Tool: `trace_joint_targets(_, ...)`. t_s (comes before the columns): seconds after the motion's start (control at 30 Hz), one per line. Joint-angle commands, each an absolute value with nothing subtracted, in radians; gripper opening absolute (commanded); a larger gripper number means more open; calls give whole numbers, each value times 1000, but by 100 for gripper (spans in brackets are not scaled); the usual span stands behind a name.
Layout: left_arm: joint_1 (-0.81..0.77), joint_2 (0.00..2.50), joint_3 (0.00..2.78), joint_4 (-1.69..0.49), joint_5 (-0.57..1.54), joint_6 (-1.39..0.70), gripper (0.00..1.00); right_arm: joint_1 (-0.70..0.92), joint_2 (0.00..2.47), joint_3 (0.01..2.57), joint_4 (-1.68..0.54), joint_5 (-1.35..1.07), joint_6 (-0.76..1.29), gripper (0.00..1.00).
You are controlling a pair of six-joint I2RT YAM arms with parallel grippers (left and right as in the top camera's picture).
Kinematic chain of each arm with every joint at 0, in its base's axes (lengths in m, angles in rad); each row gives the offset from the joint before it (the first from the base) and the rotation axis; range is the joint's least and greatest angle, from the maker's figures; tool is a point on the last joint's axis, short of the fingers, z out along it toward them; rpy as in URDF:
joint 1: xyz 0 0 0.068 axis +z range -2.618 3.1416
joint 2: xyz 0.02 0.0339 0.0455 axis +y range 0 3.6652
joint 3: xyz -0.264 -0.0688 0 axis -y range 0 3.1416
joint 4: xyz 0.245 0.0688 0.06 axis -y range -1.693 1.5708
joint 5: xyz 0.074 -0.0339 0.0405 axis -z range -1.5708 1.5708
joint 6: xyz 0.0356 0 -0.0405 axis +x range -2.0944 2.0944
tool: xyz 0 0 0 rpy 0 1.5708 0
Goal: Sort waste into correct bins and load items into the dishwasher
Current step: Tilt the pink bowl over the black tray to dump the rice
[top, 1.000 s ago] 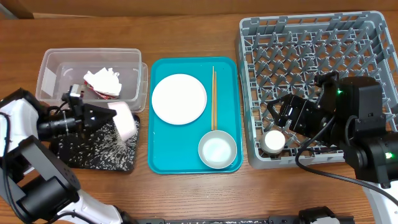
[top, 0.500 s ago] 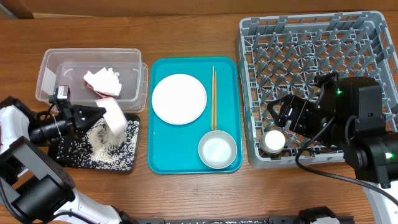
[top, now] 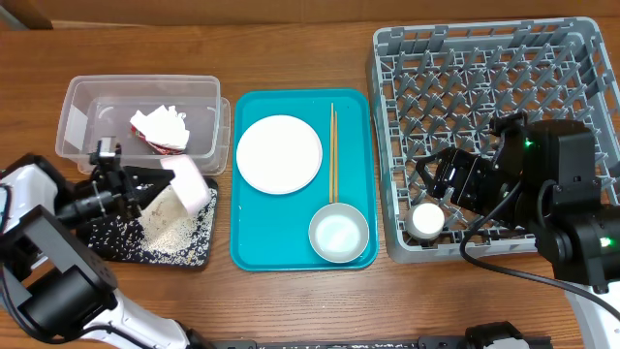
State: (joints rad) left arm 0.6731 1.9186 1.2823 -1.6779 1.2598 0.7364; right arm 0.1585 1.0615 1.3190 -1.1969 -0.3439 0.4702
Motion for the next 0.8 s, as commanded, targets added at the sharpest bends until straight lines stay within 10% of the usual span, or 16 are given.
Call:
trace_joint_targets(0.0,646,1905,1276,-1611,1293,710,4,157,1063,1330,-1191,-350,464,90)
trace_joint_targets(0.77,576,1896,1276,-1668,1359,872,4,157,1063,1330,-1199,-350,464,93)
